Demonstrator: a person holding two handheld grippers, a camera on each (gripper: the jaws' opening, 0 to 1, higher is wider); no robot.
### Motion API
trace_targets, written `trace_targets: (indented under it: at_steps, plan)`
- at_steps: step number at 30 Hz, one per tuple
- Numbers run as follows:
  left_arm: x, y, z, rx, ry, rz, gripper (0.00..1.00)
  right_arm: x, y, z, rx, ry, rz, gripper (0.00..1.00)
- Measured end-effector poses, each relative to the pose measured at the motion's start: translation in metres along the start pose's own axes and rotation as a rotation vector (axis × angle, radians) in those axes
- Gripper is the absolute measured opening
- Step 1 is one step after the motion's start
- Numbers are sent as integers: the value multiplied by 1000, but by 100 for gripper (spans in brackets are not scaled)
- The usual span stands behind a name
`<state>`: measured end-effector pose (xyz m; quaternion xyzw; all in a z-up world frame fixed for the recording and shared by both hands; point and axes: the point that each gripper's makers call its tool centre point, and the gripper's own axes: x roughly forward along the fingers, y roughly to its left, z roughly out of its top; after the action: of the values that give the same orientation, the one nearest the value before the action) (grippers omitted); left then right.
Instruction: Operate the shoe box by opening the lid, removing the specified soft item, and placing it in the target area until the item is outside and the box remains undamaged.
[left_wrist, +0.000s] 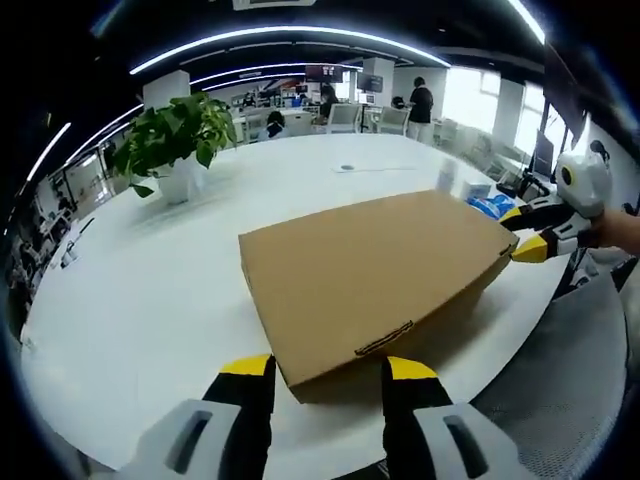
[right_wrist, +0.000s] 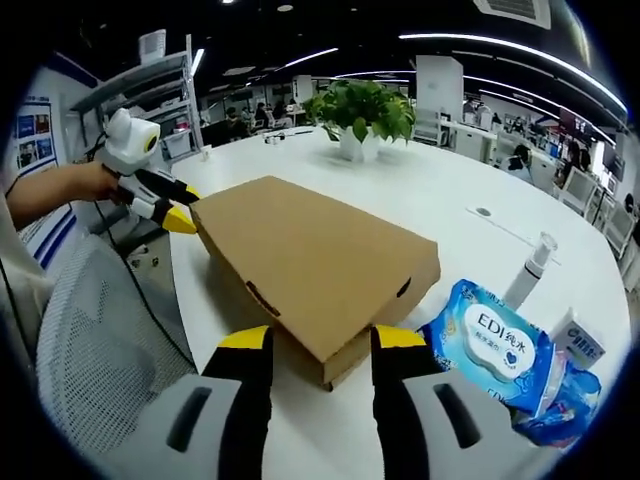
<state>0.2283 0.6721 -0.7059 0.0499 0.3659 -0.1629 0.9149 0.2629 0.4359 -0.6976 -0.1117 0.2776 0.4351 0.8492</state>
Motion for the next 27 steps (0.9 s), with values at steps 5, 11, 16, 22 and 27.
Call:
trace_targets:
  at_steps: [5,11,16,22,27]
  plan:
    - [5,-1,-4,2,7,1,42,5,1,-7,7,11,-6,34]
    - [8,0,-4,-1,13,1,42,7,0,-11,26,6,-13,34]
    - [12,0,-4,-1,30,-7,42,9,-1,-13,32,10,-11,33]
    - [16,1,-1,15,39,-3,42,12,-6,-11,30,11,-14,33]
    - [22,4,5,19,38,-10,42,15,-11,-8,30,12,-19,33]
